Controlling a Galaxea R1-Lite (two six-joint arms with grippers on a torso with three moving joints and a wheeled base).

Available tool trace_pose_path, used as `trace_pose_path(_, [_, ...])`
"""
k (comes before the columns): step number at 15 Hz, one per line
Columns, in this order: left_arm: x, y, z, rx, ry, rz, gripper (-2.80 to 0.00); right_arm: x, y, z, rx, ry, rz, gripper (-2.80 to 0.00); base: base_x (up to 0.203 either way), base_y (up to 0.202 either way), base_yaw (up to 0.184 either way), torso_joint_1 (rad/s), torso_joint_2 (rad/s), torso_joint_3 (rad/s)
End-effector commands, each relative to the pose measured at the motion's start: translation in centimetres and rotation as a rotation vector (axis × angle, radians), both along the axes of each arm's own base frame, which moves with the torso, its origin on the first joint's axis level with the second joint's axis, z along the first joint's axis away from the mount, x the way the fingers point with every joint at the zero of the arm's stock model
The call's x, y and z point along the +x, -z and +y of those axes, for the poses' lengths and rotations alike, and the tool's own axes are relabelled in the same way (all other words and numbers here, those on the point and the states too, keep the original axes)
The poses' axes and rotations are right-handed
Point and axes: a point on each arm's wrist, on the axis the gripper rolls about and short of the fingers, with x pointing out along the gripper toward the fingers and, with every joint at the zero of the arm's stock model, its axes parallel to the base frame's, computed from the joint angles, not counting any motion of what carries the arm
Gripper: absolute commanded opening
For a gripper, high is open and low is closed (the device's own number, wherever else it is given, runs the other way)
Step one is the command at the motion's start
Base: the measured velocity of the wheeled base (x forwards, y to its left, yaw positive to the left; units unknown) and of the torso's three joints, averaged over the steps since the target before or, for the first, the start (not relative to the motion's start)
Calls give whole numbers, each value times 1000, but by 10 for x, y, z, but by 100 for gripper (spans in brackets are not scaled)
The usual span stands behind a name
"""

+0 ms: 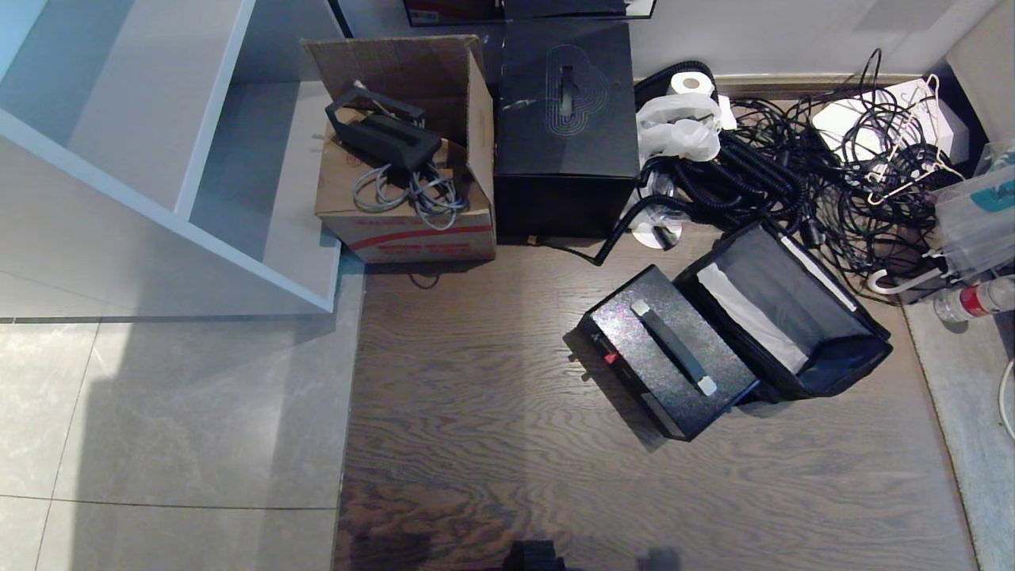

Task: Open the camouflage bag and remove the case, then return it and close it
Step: Grip the handle again

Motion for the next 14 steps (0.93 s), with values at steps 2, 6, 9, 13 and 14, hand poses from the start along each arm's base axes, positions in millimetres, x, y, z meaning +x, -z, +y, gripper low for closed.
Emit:
trace_pose_path(2, [0, 0, 0, -1, 0, 0, -280, 106, 8, 5, -1, -30, 376, -280, 0, 0, 0, 0, 0, 0])
trace_pose_path(6, [0, 0, 0, -1, 0, 0, -280, 220, 47, 13, 2, -53, 467, -280, 0, 0, 0, 0, 0, 0])
trace_pose_path(9, [0, 0, 0, -1, 0, 0, -280, 291, 81, 31, -10, -101, 409, -280, 0, 0, 0, 0, 0, 0])
trace_pose_path(13, [0, 0, 0, -1, 0, 0, -280, 345, 93, 67, -76, -148, 278, 0, 0, 0, 0, 0, 0, 0])
trace_pose_path(14, [0, 0, 0, -1, 0, 0, -280, 347, 95, 73, -140, -143, 265, 0, 0, 0, 0, 0, 0, 0])
